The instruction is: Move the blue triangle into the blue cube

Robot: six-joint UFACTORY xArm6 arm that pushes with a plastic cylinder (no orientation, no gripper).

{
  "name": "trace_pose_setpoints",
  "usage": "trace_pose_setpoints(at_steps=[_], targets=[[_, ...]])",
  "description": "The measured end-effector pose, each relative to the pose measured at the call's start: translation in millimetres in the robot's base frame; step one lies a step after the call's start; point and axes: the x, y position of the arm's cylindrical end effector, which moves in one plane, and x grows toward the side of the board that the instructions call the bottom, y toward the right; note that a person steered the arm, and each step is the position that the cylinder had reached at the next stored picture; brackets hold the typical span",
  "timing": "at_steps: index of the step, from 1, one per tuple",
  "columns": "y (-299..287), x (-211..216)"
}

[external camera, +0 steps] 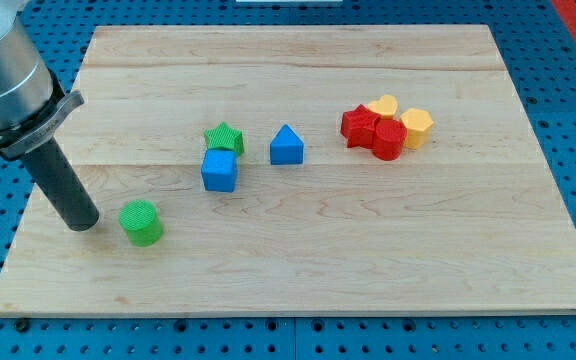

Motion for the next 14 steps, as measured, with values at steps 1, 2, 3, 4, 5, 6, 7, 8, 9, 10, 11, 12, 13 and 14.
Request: trace_pose_setpoints(at_steps=[1,2,3,4,5,6,7,8,9,10,11,12,13,14], targets=[[13.0,-1.5],[51.9,-9.2],[57.7,-19.7],[71.6,-39.9],[70.3,-39.9],[3.5,-32.7],[-26.9,18.1],[-16.2,66.4],[18.5,32.5],[25.9,7.1],[29.1,-17.0],[39.3,-52.4],[42.2,-49.4],[18.1,6.8]])
